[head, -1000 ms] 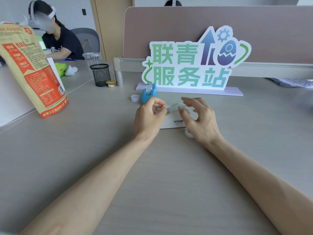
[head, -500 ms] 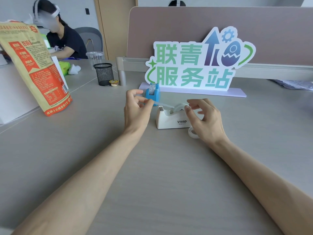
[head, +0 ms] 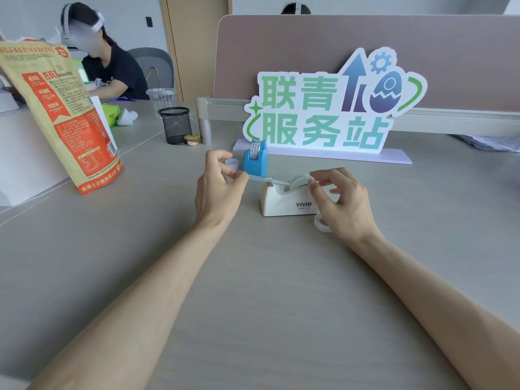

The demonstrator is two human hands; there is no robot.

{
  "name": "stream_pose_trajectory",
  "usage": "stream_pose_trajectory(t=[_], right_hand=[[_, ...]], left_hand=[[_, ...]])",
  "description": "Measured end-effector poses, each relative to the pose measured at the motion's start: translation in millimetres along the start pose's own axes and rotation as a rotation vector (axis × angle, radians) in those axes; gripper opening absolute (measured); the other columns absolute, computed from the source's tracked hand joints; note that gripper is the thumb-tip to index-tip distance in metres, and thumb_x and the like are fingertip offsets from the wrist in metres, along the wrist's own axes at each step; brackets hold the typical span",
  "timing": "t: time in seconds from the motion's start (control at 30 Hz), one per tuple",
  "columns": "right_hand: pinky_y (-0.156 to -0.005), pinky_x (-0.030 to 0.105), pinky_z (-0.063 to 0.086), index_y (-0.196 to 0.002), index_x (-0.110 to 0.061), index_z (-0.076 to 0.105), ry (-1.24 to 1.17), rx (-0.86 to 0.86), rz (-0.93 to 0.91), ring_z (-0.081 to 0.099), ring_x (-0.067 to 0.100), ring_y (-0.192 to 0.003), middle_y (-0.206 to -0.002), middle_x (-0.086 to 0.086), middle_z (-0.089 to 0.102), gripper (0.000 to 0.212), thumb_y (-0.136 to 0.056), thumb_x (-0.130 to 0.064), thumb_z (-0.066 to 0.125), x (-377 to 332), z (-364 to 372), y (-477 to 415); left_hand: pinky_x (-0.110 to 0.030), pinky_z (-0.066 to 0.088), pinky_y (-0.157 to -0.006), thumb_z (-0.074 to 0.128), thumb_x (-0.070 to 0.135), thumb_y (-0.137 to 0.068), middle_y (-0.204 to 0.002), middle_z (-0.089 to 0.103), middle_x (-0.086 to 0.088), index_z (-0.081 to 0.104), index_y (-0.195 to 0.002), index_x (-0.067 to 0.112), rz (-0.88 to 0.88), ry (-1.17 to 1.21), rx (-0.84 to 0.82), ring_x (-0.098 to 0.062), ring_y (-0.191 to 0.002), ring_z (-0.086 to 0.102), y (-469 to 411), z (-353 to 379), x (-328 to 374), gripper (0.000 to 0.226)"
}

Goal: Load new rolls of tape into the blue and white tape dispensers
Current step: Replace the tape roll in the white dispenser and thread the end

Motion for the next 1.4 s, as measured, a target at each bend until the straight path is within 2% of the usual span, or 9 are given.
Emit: stream_pose_trajectory(t=[0.3,0.5,0.63,0.77,0.97,1.1,1.2,1.3,1.4], right_hand=[[-0.078,0.009,0.042,-0.106,-0.014,0.071,-0.001,0.010,-0.002,0.058,0.002,-0.089,-0.108,-0.004,0.066,0.020,-0.092,-0.025,0.061,-1.0,-1.2,0.0],[-0.082,0.021,0.047,-0.104,-0.015,0.071,0.008,0.014,-0.006,0.059,0.004,-0.087,-0.108,-0.004,0.067,0.017,-0.092,-0.023,0.062,-1.0,-0.9,-0.5],[-0.081,0.019,0.046,-0.103,-0.015,0.071,0.009,0.009,-0.001,0.059,0.004,-0.088,-0.108,-0.005,0.066,0.017,-0.092,-0.023,0.061,-1.0,-0.8,-0.4],[-0.078,0.009,0.042,-0.104,-0.015,0.071,0.006,0.002,0.005,0.059,0.004,-0.088,-0.109,-0.004,0.066,0.017,-0.092,-0.022,0.061,-0.8,0.2,-0.1],[-0.084,0.024,0.048,-0.104,-0.013,0.071,-0.003,0.002,0.008,0.062,0.010,-0.092,-0.110,-0.002,0.066,0.018,-0.092,-0.021,0.061,-1.4,0.0,-0.3],[-0.083,0.023,0.048,-0.105,-0.014,0.071,0.003,-0.007,0.015,0.061,0.010,-0.092,-0.109,-0.003,0.066,0.018,-0.091,-0.020,0.061,-0.8,0.6,-0.5],[-0.079,0.018,0.047,-0.105,-0.015,0.070,0.001,-0.011,0.020,0.060,0.009,-0.094,-0.111,-0.004,0.066,0.018,-0.091,-0.021,0.060,-0.6,0.1,-0.7],[-0.083,0.026,0.049,-0.109,-0.018,0.068,-0.020,-0.033,0.065,0.060,0.012,-0.103,-0.114,-0.003,0.063,0.020,-0.091,-0.022,0.061,2.4,0.5,-0.6],[-0.092,0.032,0.050,-0.117,-0.022,0.064,-0.086,-0.048,0.163,0.056,0.013,-0.112,-0.119,-0.004,0.059,0.025,-0.092,-0.024,0.059,10.3,0.2,-0.4]], left_hand=[[-0.040,0.049,-0.081,0.065,0.029,-0.082,-0.073,0.062,0.015,0.049,-0.111,0.026,-0.017,-0.073,-0.024,-0.020,-0.087,0.060,-2.5,3.8,-6.9,0.033],[-0.033,0.043,-0.072,0.063,0.027,-0.086,-0.077,0.060,0.012,0.047,-0.124,0.022,0.067,-0.263,-0.111,-0.018,-0.081,0.055,3.3,12.7,-3.2,0.042],[-0.031,0.041,-0.068,0.062,0.027,-0.085,-0.077,0.059,0.011,0.045,-0.127,0.024,0.111,-0.360,-0.188,-0.020,-0.080,0.055,9.0,23.1,-0.1,0.045],[-0.032,0.043,-0.068,0.061,0.026,-0.084,-0.073,0.058,0.011,0.051,-0.120,0.025,0.109,-0.386,-0.248,-0.021,-0.084,0.060,14.7,31.2,-0.2,0.037],[-0.031,0.043,-0.067,0.057,0.031,-0.085,-0.077,0.062,0.012,0.054,-0.110,0.029,0.118,-0.486,-0.303,-0.022,-0.088,0.062,17.0,36.6,-2.9,0.025],[-0.030,0.042,-0.064,0.058,0.029,-0.084,-0.075,0.063,0.010,0.055,-0.107,0.029,0.136,-0.524,-0.331,-0.022,-0.086,0.063,18.9,39.0,-3.8,0.023],[-0.030,0.038,-0.062,0.060,0.030,-0.083,-0.076,0.064,0.009,0.056,-0.106,0.027,0.149,-0.551,-0.361,-0.022,-0.084,0.062,18.5,39.1,-3.9,0.024],[-0.029,0.035,-0.057,0.065,0.033,-0.078,-0.077,0.064,0.008,0.059,-0.090,0.026,0.097,-0.549,-0.382,-0.022,-0.081,0.061,12.3,34.0,-8.0,0.015],[-0.027,0.035,-0.056,0.072,0.037,-0.075,-0.066,0.061,0.010,0.059,-0.073,0.025,0.008,-0.477,-0.413,-0.016,-0.070,0.058,4.9,29.1,-13.4,0.018]])
Point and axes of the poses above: each hand's wrist, its own y-axis away from the middle knuckle, its own z-axis out of the palm, x = y × z, the point moved 9 cm from there along -y, towards the middle knuckle
